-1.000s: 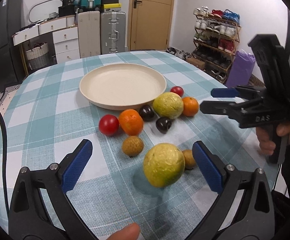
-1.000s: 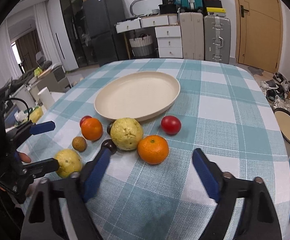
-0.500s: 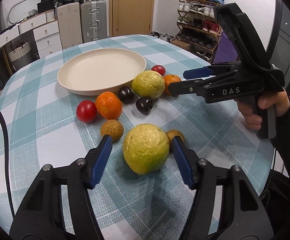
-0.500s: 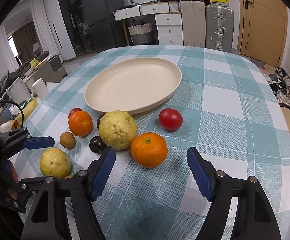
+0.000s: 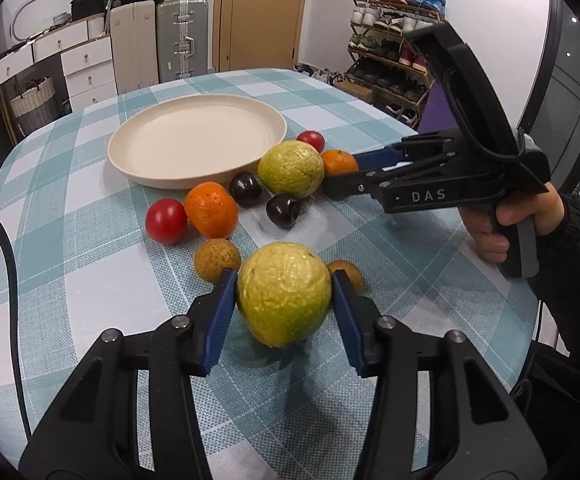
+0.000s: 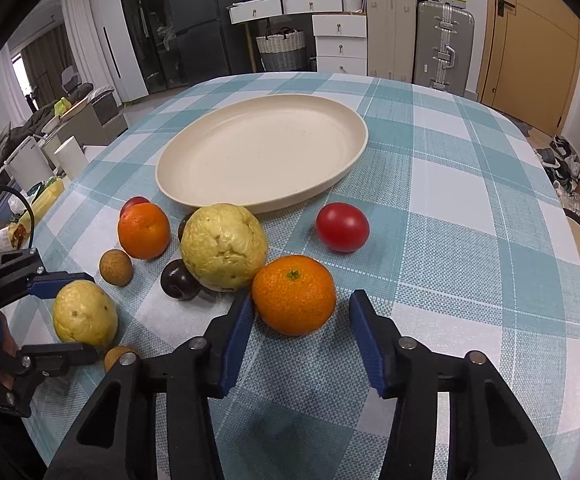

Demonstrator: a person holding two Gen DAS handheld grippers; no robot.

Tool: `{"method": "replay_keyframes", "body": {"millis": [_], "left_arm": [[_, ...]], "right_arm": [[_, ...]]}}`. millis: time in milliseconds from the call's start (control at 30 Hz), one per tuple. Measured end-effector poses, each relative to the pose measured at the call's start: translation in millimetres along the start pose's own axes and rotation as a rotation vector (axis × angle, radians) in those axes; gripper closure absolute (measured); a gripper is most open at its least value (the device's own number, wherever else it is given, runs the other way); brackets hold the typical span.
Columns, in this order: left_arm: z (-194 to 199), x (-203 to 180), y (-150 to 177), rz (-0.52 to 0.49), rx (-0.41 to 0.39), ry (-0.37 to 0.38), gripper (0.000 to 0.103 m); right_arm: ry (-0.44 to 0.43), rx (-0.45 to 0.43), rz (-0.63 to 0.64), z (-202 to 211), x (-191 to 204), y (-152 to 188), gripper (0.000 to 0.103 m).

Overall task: Organize fruits
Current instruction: 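Lift both held fruits and carry them over the cream plate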

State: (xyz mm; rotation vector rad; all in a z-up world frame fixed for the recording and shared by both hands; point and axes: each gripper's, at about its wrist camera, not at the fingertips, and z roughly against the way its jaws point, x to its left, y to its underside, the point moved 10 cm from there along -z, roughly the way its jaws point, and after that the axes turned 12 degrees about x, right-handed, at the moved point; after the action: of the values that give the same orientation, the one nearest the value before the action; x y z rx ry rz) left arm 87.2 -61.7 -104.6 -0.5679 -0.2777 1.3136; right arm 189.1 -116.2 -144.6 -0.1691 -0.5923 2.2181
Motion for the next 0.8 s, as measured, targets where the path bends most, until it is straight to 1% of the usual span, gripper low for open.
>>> {"method": "replay_keyframes", "body": {"millis": [33, 133, 500, 700, 800], "left_arm": [[2, 0, -1, 0.003, -0.009, -0.003, 0.058], [8, 4, -4, 0.016, -0.033, -0.003, 0.058], [26, 23, -17, 0.077, -0.122, -0.032, 0.058], [34, 35, -29, 0.116, -0.163, -0.060, 0.058], [37, 42, -36, 0.136, -0.183, -0.086, 0.058]], "right_arm": [[0.000, -0.003, 0.003, 1, 1, 0, 0.061], [0.015, -0.010, 0.005, 2, 0, 0, 0.062], [0.001, -0.070, -0.019, 19, -3, -1, 0.063], [-0.011, -0.100, -0.029, 27, -3, -2, 0.063], [-0.019, -0.119, -0.028, 33, -1, -3, 0.063]]}}
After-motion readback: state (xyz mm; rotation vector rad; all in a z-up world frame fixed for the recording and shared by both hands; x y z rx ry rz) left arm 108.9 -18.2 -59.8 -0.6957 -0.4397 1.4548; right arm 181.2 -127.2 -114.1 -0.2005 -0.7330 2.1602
